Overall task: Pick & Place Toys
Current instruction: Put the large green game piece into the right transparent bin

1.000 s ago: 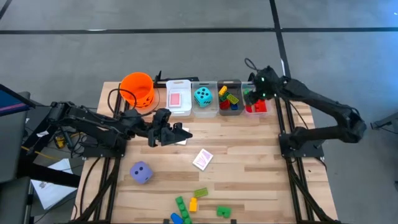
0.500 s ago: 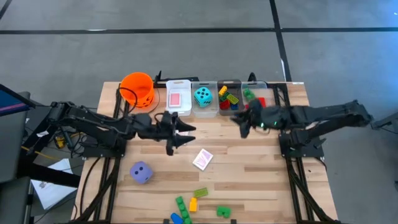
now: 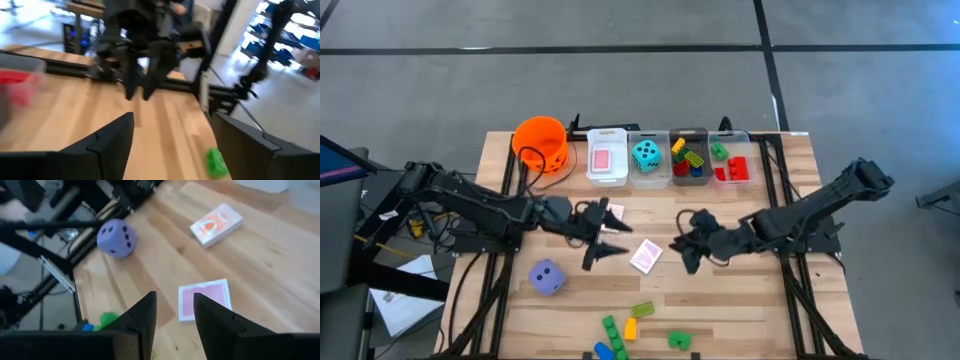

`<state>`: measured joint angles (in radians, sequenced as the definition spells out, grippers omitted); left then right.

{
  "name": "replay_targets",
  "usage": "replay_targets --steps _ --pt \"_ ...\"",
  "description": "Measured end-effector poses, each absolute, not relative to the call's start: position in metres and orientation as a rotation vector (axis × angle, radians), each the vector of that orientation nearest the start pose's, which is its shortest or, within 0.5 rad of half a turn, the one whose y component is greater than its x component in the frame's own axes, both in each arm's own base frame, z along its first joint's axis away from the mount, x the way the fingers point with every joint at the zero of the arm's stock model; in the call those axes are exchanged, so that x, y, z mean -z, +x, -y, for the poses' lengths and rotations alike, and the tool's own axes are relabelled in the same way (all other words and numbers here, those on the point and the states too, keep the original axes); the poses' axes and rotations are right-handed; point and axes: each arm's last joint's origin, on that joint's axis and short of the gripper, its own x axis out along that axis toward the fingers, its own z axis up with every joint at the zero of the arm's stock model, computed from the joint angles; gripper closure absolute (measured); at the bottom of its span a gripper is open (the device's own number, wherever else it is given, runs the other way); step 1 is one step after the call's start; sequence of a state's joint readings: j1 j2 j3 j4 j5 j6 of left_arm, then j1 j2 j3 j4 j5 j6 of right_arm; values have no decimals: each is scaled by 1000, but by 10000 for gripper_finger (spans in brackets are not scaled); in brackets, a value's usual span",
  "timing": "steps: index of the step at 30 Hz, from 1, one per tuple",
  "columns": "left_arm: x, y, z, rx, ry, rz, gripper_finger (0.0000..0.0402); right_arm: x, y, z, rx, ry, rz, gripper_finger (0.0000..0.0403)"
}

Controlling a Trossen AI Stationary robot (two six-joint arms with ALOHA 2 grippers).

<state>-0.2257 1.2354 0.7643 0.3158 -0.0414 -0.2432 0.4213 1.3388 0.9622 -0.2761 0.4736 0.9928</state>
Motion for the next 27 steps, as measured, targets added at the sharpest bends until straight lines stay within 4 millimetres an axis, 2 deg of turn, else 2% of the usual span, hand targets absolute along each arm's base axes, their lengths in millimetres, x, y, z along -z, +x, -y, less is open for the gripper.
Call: replay_targets --steps 3,6,13,17,23,27 --pt "-283 265 78 194 -207 -196 131 -269 267 -115 298 638 -525 278" --pt "-282 270 97 174 -175 -264 127 -278 267 -126 242 591 -521 278" --pt "-281 294 139 179 -125 -345 126 -307 258 -156 89 481 -476 278" --pt "-275 301 158 201 -81 -464 126 -312 250 -170 29 457 -478 278" --pt "-261 283 175 288 -53 -727 126 -311 239 -185 -22 444 -491 278" --pt "-250 265 182 365 63 -883 126 -310 235 -189 -23 476 -503 278"
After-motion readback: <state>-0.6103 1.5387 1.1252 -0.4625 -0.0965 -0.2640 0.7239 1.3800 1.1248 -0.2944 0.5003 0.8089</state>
